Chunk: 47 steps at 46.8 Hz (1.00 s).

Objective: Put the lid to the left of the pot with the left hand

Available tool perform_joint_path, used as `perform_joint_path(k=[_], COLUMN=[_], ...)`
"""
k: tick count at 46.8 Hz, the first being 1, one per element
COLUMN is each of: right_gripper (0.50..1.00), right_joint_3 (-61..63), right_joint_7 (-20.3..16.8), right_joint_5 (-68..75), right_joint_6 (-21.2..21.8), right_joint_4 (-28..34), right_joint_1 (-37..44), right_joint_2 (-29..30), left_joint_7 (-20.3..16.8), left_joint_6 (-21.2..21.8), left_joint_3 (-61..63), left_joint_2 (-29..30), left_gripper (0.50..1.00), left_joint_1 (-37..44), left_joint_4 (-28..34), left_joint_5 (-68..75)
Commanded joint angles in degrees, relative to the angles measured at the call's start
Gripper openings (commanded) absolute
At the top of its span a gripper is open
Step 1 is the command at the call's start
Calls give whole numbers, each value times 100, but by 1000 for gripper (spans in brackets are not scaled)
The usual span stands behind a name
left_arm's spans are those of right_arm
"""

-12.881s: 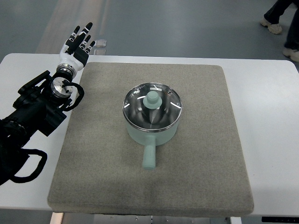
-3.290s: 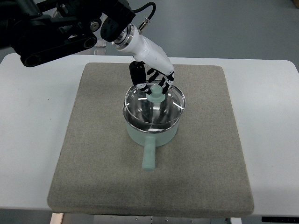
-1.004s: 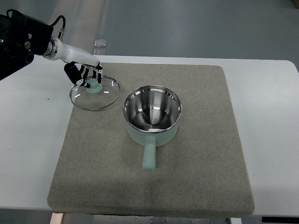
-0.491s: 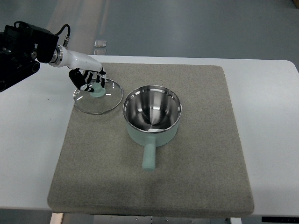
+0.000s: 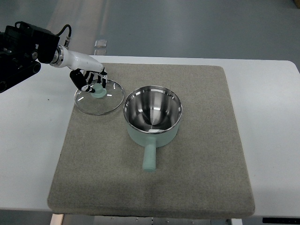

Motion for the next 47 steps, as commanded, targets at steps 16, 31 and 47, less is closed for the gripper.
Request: perform_joint_path(k=[16,31,47], right_gripper=[921,921,921], right_joint_3=[0,0,0], right_joint_7=[0,0,0], right_joint_5=[0,0,0], right_joint_6=[0,0,0], right_joint_4=[0,0,0], right_joint_1=[0,0,0], right_joint_2=[0,0,0], left_joint_7=[0,-8,0], left_joint_6=[125,274,1548], left_joint_3=[12,-85,-437], left_joint_2=[-2,15,-169], left_gripper=[849,951,994], left_joint_1=[-18,-88,17], left_joint_4=[-49,-5,925], left_joint_5=[2,-112,-1104])
